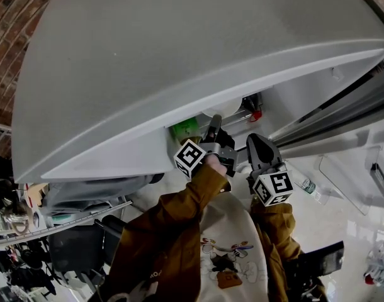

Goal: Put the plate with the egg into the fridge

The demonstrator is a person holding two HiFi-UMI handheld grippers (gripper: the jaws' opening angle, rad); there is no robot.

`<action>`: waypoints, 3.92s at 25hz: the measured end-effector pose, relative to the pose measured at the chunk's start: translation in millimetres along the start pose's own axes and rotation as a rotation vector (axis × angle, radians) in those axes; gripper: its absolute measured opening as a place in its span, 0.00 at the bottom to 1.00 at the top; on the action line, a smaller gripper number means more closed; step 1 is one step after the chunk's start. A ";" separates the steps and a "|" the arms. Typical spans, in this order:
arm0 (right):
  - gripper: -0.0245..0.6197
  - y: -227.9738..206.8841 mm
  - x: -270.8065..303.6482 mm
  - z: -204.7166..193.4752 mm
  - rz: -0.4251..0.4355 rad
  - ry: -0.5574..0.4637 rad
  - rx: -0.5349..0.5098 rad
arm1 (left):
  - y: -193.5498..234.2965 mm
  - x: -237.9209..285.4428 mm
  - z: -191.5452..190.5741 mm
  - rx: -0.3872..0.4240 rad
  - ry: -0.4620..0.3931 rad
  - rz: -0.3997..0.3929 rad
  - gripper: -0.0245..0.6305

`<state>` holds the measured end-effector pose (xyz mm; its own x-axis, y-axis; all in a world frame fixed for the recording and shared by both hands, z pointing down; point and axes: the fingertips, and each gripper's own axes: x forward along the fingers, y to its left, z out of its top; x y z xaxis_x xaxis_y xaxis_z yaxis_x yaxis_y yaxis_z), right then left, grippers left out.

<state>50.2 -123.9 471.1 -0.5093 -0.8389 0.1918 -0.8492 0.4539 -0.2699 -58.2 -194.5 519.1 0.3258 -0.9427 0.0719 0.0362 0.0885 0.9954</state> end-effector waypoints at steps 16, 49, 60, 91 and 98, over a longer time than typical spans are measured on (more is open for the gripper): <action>0.14 -9.4 70.0 -16.2 0.231 0.155 0.556 | 1.4 -2.8 0.1 -0.012 0.003 -0.004 0.07; 0.08 -9.0 108.8 -6.5 0.302 0.187 0.974 | -5.8 4.0 -5.2 -0.030 0.039 -0.046 0.07; 0.08 -11.2 119.9 -14.4 0.324 0.203 1.057 | -0.7 0.5 -2.3 0.021 0.072 -0.001 0.07; 0.08 -12.5 133.8 -15.9 0.398 0.252 1.043 | 4.5 21.2 11.7 -0.030 0.039 0.016 0.07; 0.08 -13.5 125.4 -13.1 0.389 0.230 1.009 | 3.6 26.0 17.3 -0.034 0.026 0.019 0.07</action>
<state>-4.0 -231.3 511.2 -0.8197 -0.5686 0.0692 -0.1751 0.1337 -0.9754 -66.0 -224.3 525.7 0.3515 -0.9319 0.0890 0.0617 0.1179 0.9911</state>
